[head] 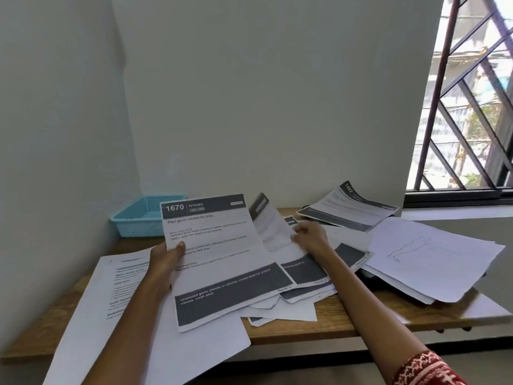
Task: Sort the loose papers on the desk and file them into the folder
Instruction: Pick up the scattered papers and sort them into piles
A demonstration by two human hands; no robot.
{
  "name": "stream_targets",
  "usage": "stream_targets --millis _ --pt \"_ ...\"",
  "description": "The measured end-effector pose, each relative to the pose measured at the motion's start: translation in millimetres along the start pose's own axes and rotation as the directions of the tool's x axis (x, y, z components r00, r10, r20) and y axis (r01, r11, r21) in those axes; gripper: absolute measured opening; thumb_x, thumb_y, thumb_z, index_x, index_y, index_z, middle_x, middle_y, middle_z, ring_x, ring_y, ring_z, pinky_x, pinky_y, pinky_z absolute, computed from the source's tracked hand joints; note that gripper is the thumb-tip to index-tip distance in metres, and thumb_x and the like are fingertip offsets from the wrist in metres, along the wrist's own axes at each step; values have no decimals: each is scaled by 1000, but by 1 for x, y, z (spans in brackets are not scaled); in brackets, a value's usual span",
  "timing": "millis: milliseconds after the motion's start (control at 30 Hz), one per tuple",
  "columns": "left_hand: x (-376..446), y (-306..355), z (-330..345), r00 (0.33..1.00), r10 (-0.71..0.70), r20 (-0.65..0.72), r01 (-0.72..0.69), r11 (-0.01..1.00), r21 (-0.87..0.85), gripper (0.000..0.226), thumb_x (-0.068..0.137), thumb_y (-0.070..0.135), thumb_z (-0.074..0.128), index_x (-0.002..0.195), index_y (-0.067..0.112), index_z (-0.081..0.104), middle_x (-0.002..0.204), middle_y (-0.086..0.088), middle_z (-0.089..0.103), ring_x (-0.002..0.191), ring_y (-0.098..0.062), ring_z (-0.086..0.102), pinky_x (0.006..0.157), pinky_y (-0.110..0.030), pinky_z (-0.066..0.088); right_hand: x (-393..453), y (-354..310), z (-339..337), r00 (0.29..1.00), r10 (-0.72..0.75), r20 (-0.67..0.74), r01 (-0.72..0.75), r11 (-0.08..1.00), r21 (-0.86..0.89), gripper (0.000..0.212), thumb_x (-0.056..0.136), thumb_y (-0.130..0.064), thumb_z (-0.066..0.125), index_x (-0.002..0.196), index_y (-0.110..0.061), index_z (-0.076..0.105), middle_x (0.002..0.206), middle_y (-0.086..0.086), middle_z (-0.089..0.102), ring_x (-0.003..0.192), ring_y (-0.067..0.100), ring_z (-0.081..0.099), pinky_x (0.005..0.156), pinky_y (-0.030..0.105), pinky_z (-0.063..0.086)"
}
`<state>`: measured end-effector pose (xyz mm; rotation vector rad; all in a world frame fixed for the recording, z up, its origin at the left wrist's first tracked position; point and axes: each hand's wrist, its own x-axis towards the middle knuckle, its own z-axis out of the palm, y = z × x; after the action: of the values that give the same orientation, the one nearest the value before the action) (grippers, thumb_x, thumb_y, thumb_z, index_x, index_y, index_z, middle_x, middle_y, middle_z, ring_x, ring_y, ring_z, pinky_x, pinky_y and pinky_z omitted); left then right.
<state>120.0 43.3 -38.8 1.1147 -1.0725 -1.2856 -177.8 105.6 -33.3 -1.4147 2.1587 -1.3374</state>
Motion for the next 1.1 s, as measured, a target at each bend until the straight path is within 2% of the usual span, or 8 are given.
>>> stream_targets --millis 100,233,300,400,500,700,967,1100 --pt "0 2 -1 996 -67 51 73 988 -137 33 93 11 55 125 2 53 121 -18 60 106 -36 60 96 -50 45 -1 -22 -8 988 -116 -98 140 947 289 12 82 1 65 92 -5 70 81 3 66 73 12 60 69 19 47" --pt "-7 7 5 981 -108 164 138 974 -183 30 90 8 59 119 7 55 110 -18 62 86 -31 63 76 -43 50 -8 -50 -6 958 -267 105 203 890 408 5 86 -2 65 89 -5 67 76 6 65 64 8 59 65 21 50" --pt "-7 5 6 983 -90 161 115 981 -156 30 88 1 58 118 3 55 111 -19 62 84 -31 63 77 -44 51 -8 -51 -8 937 -277 214 212 935 283 14 91 -13 61 79 -8 65 70 4 61 60 10 55 59 25 46" --pt "-6 0 4 990 -63 123 73 995 -74 29 86 -3 59 115 2 57 116 -20 61 91 -33 62 88 -47 48 -5 -36 -29 982 -151 112 163 981 -101 23 94 -23 56 86 -4 67 81 12 67 70 21 61 68 36 51" --pt "-6 -3 3 993 -42 109 43 999 -6 32 86 -3 61 117 0 56 118 -21 61 97 -34 61 89 -45 48 -8 -7 -55 1000 8 -21 -19 800 -599 34 86 -33 65 109 -8 60 104 9 63 99 25 58 82 34 47" --pt "-5 -8 4 993 -31 111 27 999 34 35 86 -2 61 120 -2 55 119 -24 60 104 -39 59 88 -44 47 -8 5 -62 986 154 -58 -137 570 -810 71 74 -49 75 128 -13 50 128 12 54 120 28 47 96 37 39" --pt "-5 -7 3 992 -22 122 18 999 38 38 85 1 63 123 -2 54 118 -22 61 95 -35 61 83 -42 48 -10 2 -63 995 42 -92 -91 775 -626 32 86 -7 61 118 -10 59 119 9 61 109 25 58 79 28 42" --pt "-4 -9 2 994 -16 108 10 998 56 37 86 -1 62 122 -2 54 120 -22 60 102 -37 60 90 -45 48 -11 -6 -72 990 17 -141 -86 860 -503 30 85 0 52 113 -6 61 116 10 61 106 29 58 73 27 38"
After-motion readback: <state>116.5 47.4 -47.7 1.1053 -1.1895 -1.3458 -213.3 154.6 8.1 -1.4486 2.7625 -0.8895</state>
